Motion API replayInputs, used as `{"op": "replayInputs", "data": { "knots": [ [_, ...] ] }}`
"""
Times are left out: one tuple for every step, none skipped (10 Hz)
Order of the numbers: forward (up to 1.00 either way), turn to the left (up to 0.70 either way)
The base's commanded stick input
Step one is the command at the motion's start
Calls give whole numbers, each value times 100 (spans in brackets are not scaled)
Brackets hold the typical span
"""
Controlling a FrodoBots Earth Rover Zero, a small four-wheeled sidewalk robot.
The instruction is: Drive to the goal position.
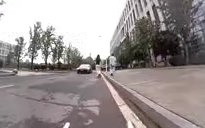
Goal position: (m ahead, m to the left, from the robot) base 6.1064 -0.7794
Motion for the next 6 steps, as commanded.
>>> {"op": "replayInputs", "data": {
  "knots": [
    [60,0],
    [60,0],
    [60,0],
    [60,0],
    [60,0],
    [60,0]
  ]
}}
